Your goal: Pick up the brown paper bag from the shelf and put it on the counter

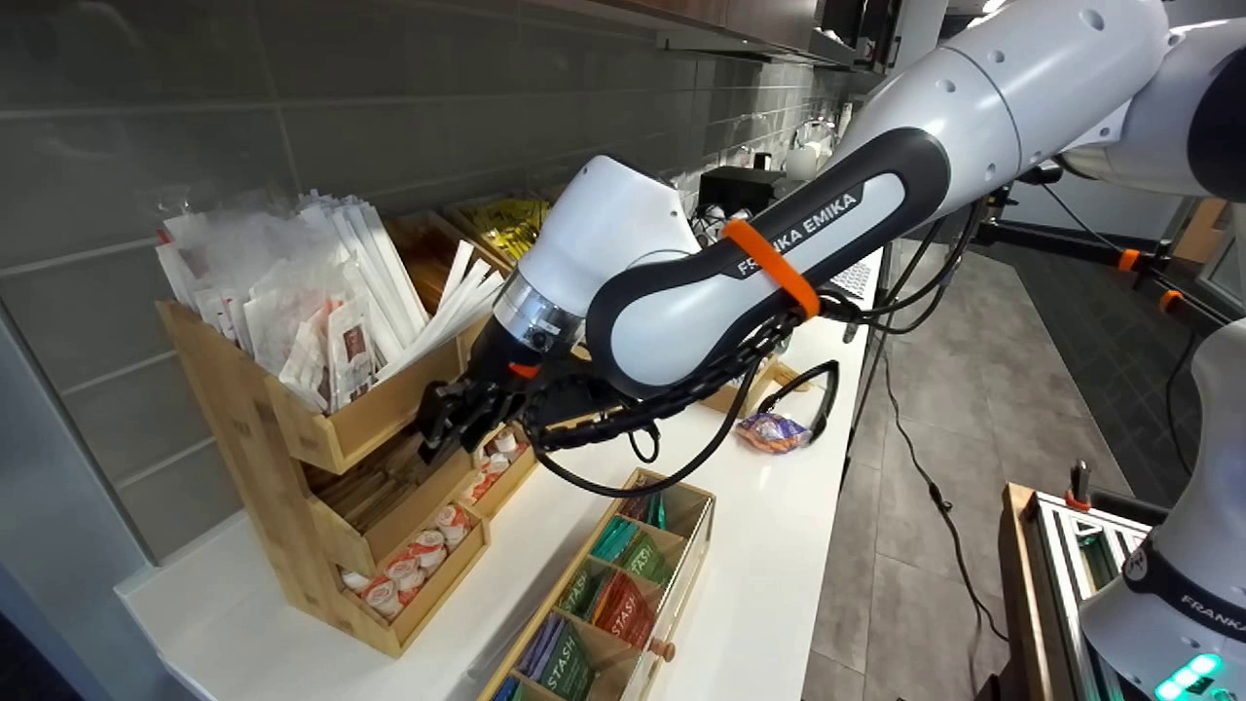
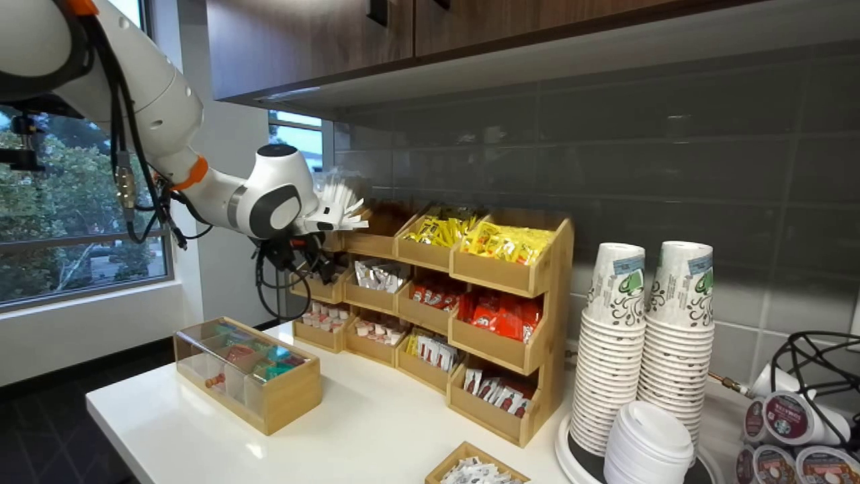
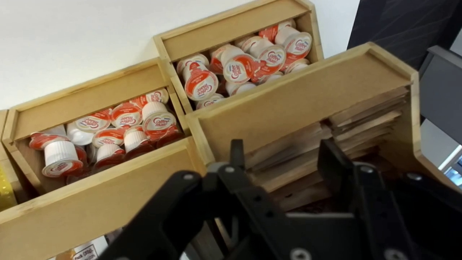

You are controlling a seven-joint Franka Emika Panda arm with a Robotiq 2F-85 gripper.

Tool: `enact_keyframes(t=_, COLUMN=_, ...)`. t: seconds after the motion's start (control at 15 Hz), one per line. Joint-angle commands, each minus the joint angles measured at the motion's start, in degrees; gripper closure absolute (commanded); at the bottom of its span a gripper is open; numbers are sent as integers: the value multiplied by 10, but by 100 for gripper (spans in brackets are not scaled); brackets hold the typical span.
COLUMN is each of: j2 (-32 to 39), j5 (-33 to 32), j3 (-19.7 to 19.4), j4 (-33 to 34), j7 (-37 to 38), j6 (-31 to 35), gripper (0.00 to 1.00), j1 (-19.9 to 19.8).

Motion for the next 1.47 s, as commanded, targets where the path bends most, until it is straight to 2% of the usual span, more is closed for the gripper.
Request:
enact_keyframes(t=0.0, j2=-1, j5=6, j3=4, j4=6, j7=-13, j6=15, gripper=44, j1=1)
enact_keyframes(t=0.67, j2=6, j5=-24, j3=7, j4=4, j7=-94, j6=45, gripper=39, j1=3)
enact_keyframes(t=1.4, j2=14, j5=-58, j3=-7, j4=10, j7=-120, j6=32, gripper=38, j1=8)
